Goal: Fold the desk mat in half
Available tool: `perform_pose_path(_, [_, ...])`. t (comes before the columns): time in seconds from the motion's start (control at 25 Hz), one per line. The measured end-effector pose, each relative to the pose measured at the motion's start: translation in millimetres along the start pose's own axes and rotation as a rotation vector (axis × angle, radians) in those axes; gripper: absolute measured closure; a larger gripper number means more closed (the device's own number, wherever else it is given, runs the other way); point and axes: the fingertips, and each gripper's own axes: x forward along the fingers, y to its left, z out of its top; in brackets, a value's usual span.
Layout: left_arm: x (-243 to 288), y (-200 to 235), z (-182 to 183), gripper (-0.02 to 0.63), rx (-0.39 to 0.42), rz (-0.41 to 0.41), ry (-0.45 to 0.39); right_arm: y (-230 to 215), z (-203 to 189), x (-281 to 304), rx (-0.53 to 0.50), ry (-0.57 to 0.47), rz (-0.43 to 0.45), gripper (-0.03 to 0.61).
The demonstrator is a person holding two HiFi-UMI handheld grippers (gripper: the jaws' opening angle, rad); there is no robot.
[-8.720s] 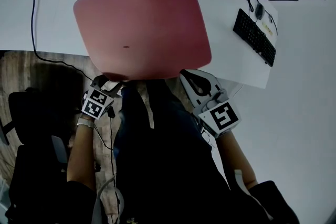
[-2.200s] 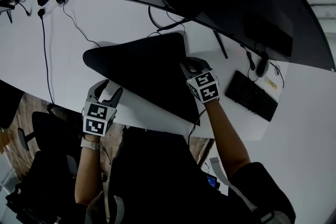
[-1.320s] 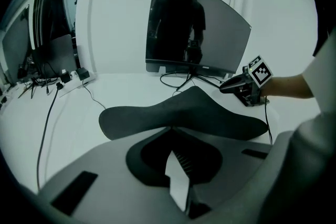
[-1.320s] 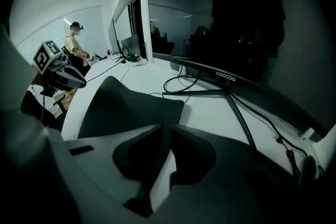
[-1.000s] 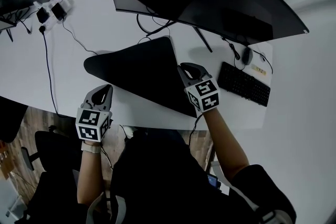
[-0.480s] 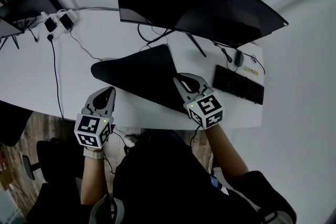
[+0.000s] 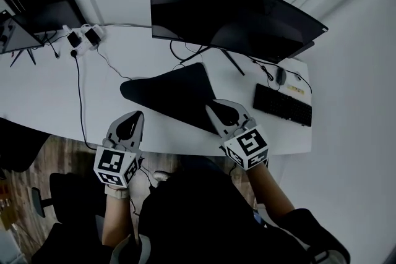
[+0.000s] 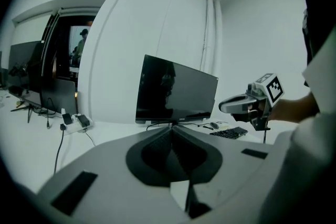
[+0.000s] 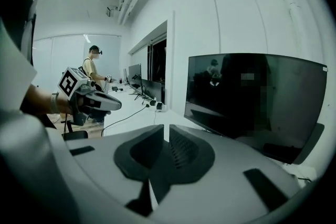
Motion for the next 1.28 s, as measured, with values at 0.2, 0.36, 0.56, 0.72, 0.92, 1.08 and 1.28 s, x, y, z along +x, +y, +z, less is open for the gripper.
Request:
perform_pose_path(0.2, [-24, -9, 14, 0.604, 0.014, -0.004, -0.053, 25, 17, -17, -0.029, -0.045, 0.007, 0.537])
perform_pose_path(0.36, [-41, -17, 21, 0.604, -0.007, -0.01, -0.097, 42, 27, -31, -0.054, -0.087, 0.011, 0.537])
perform_pose_path(0.56, [-60, -28, 34, 0.604, 0.002, -0.009, -0.148, 58, 35, -44, -0.096, -0.114, 0.009, 0.535])
perform_pose_path(0.72, [-73, -31, 42, 0.604, 0.009, -0.009, -0.181, 69, 38, -48, -0.1, -0.124, 0.018, 0.535])
perform_pose_path(0.92, [-85, -29, 49, 0.604, 0.013, 0.018, -0.214, 79, 43, -51, -0.102, -0.141, 0.022, 0.535])
perform_pose_path(1.08, [-89, -27, 46, 0.604, 0.009, 0.014, -0.208, 81, 44, -52, -0.093, -0.148, 0.023, 0.535])
perform_pose_path(1.28, [-94, -26, 43, 0.604, 0.016, 0.022, -0.21, 82, 44, -50, -0.091, -0.156, 0.024, 0.535])
